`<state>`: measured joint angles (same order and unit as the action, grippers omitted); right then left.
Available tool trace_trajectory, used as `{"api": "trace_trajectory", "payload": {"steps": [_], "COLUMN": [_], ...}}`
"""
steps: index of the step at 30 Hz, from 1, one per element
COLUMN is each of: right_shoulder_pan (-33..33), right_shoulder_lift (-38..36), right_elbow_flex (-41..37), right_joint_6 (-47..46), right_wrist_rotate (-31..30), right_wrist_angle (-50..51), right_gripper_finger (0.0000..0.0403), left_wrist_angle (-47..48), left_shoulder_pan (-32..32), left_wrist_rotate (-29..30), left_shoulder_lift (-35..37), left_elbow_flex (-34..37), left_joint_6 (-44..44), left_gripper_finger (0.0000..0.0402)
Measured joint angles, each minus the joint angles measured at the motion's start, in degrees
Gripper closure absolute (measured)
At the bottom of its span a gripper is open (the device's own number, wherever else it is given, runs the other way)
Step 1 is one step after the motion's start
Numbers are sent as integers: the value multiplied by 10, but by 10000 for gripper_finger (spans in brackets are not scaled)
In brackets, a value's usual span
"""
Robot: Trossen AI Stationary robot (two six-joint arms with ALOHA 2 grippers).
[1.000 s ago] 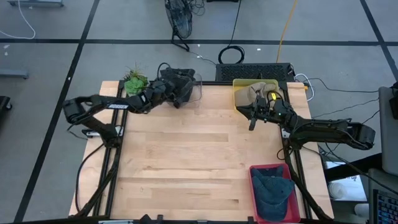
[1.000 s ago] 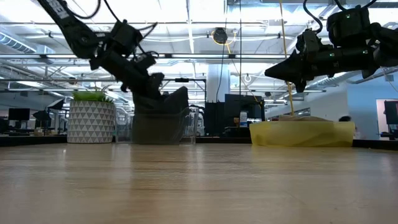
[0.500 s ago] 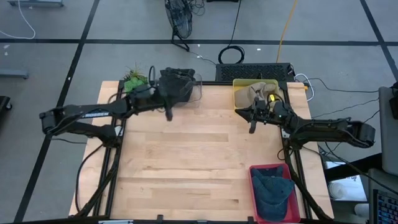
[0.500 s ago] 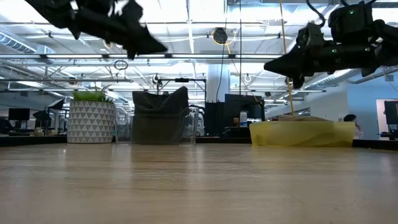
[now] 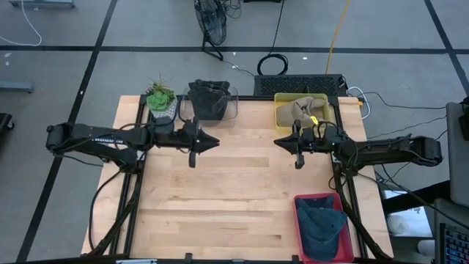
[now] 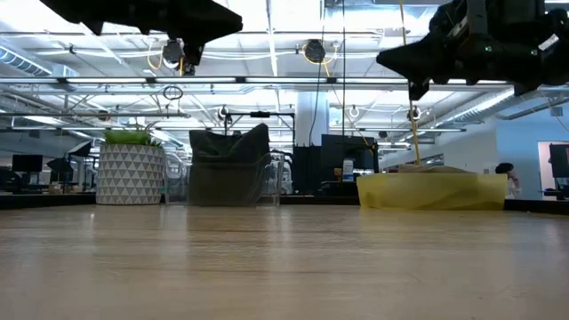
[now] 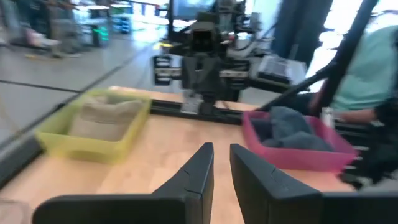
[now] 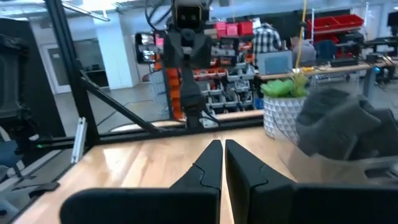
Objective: Pick & Place hat
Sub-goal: Return to Home Position
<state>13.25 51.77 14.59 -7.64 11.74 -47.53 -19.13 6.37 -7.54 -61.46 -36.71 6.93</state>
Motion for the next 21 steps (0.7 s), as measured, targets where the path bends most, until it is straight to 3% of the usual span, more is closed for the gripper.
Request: {"api": "trace_trajectory", "payload": {"steps": [3, 8, 15, 21], "right_shoulder_pan": [-7, -7, -6, -7], "right_shoulder_lift": [-2, -24, -97, -183], "right_elbow_flex": [17, 34, 36, 36], "right_joint_6": [4, 25, 25, 25], "right_wrist_rotate": [-13, -18, -27, -27], "right_wrist_angle": [19, 85, 160, 286], "right_gripper_finger": [403, 403, 403, 403], "left_wrist_angle": [6, 59, 211, 190], "left_shoulder_pan": [-29, -51, -72, -105], "left_wrist_rotate": [65, 81, 144, 177], "left_shoulder_lift": [15, 61, 145, 204], "left_elbow_flex": [0, 0, 2, 68], "left_joint_6": [-14, -17, -17, -10], "left_gripper_finger": [339, 339, 339, 339]}}
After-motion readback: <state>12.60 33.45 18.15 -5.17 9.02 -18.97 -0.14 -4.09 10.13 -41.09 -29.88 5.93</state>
